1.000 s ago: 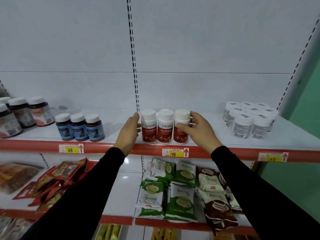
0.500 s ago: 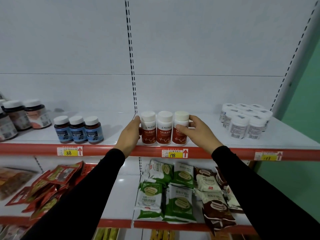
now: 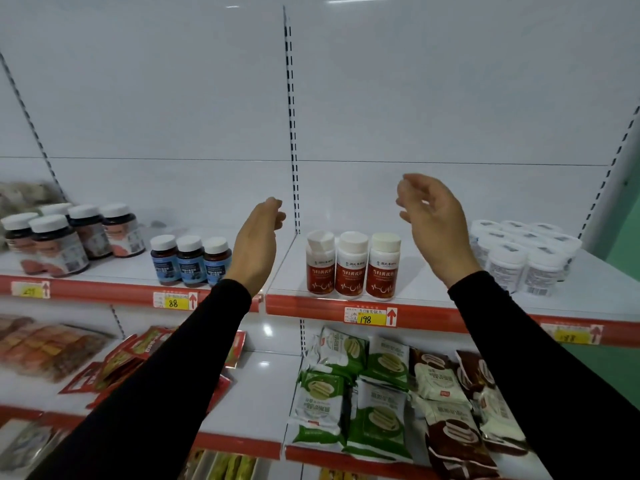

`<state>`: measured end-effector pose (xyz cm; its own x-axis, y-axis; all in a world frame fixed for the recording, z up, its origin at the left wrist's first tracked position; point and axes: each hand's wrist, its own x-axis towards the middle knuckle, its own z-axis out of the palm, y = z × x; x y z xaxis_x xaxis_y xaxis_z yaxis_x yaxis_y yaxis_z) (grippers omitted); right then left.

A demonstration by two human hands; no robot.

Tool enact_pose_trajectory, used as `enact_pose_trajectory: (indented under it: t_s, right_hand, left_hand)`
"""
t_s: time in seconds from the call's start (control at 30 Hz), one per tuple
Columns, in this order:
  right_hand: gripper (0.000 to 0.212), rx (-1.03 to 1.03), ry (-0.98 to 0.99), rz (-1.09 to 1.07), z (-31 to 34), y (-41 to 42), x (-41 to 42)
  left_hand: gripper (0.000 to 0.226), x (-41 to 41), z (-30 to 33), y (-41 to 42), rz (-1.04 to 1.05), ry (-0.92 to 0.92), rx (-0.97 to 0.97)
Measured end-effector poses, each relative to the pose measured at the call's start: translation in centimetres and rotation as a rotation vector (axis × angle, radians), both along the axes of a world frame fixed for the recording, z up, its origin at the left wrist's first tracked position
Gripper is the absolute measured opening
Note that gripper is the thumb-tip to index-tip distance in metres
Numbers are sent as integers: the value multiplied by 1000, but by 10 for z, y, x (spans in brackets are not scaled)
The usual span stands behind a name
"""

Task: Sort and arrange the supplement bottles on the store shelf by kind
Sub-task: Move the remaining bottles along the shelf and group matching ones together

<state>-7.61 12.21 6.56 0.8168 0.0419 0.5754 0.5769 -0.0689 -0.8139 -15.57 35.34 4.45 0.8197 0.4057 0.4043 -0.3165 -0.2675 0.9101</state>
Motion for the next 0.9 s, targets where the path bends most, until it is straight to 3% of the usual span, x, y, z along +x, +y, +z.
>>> enact_pose_trajectory:
  t_s: [0.2,0.37,0.5,0.77,0.9]
  right_hand:
    - [44,-18,-67,252,32,61,-29]
    - [32,-32,-75,478,32,129,-56]
    - [39,-49,-77,595,29,185,-83]
    - [39,-90,-106,644,32,291,-127]
    - [31,-86,-101,606,34,355,-147]
  left_hand:
    - [44,-41,27,17,83,-125,22]
    - [44,-91,32,54,237,-144,14]
    - [45,-138,30,96,353,-163,27]
    - [49,-197,25,205,424,-181,38]
    - [35,-221,28,274,394,-175,61]
